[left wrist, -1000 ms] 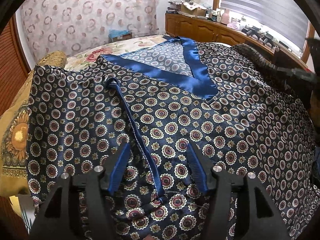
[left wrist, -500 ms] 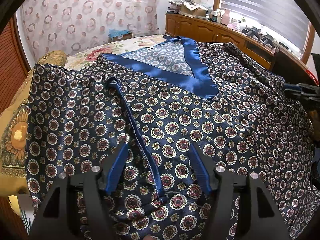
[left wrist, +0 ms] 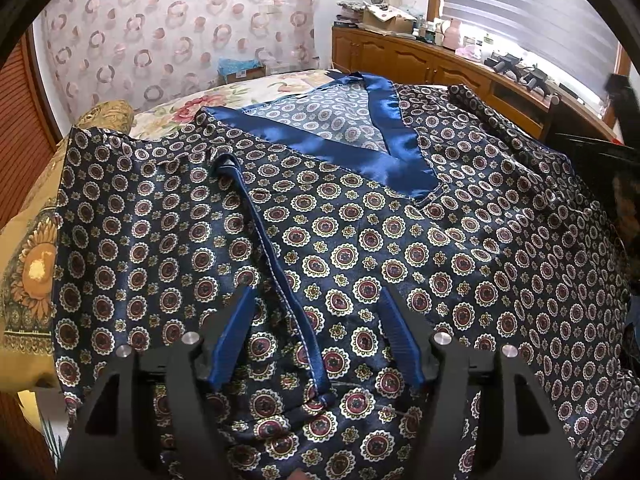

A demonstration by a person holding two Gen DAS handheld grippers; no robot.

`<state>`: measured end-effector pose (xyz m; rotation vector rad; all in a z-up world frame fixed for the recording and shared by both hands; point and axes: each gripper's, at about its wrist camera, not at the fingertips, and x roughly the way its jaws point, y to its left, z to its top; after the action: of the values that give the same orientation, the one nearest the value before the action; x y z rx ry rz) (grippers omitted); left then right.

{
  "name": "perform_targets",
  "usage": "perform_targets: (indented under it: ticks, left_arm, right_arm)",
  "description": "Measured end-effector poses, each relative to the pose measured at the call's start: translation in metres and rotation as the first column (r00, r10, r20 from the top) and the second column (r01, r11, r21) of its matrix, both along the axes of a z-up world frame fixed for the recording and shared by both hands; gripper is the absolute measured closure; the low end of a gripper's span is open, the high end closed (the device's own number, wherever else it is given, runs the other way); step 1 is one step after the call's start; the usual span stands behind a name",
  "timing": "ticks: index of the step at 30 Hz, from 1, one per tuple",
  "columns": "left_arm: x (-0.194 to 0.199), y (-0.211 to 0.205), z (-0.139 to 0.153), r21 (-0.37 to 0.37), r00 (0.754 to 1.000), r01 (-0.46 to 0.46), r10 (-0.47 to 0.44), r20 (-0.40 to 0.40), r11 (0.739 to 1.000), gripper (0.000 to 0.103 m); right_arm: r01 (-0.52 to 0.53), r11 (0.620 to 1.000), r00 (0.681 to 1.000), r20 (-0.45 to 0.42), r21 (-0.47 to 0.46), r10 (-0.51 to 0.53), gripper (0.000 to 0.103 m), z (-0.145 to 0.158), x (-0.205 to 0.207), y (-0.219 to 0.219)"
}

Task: Fold small clothes

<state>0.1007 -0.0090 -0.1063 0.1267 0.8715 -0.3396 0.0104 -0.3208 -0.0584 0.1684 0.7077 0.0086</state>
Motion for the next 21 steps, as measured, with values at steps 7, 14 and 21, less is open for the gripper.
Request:
perform_targets:
  ticks: [7, 14, 21]
  left_arm:
    - [0.0, 0.0, 0.0, 0.001, 1.0, 0.0, 0.0, 0.0, 1.0, 0.038]
    - [0.0, 0.0, 0.0, 0.0, 1.0, 0.0, 0.0, 0.0, 1.0, 0.038]
    - [0.0, 0.0, 0.0, 0.0, 1.0, 0.0, 0.0, 0.0, 1.0, 0.038]
  right_arm:
    - [0.042, 0.999, 0.992, -0.119, 0.027, -0.039, 0.046, -0.029, 0.053, -0.025]
    - [0.002, 1.0, 0.993, -0.119, 0.019, 0.001, 0.092, -0.032, 0.063, -0.021]
    - [-0.08, 0.997, 0.995, -0.051, -0.007, 0.08, 0.1, -0.01, 0.065, 0.004]
